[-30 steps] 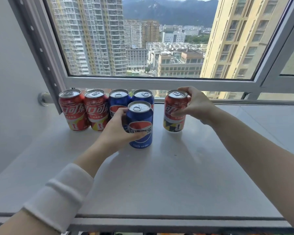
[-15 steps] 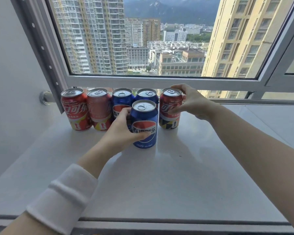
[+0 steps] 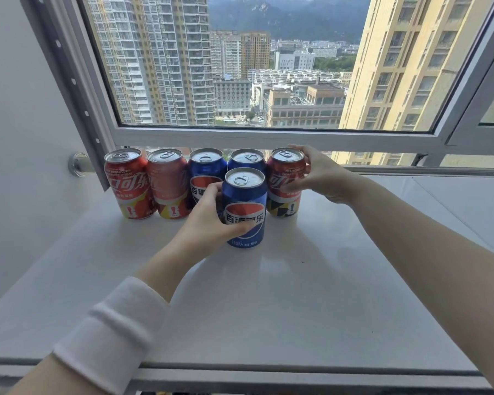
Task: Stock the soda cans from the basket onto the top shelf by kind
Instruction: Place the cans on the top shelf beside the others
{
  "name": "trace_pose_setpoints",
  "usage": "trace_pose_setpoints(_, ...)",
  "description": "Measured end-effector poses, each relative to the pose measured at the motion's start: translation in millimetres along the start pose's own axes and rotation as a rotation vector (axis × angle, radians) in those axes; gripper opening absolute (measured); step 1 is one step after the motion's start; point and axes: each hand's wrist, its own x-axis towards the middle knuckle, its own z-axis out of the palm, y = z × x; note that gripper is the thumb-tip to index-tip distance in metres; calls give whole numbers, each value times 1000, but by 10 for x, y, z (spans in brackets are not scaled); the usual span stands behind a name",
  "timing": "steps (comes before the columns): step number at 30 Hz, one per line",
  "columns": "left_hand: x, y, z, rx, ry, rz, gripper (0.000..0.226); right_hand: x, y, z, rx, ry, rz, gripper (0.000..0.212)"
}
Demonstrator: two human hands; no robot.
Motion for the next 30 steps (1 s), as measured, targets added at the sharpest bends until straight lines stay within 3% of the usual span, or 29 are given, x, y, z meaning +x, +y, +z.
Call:
trace_pose_setpoints(5,-24,-16,14,-3,11,11,70,-18,36,29,32,21,-4,87)
trace_pose_setpoints(12,-72,-22,-1,-14,-14,15,73,-176,-69,-8,-74,133,-23,73)
trace_pose_setpoints(19,-213,203,-289,-10,13,118,84,-670,-804,-349,-194,217,-141,79)
trace_pose_setpoints(30,-563,337,-1094,113,92,185,87,-778,-1819,621,-170,44,-257,69)
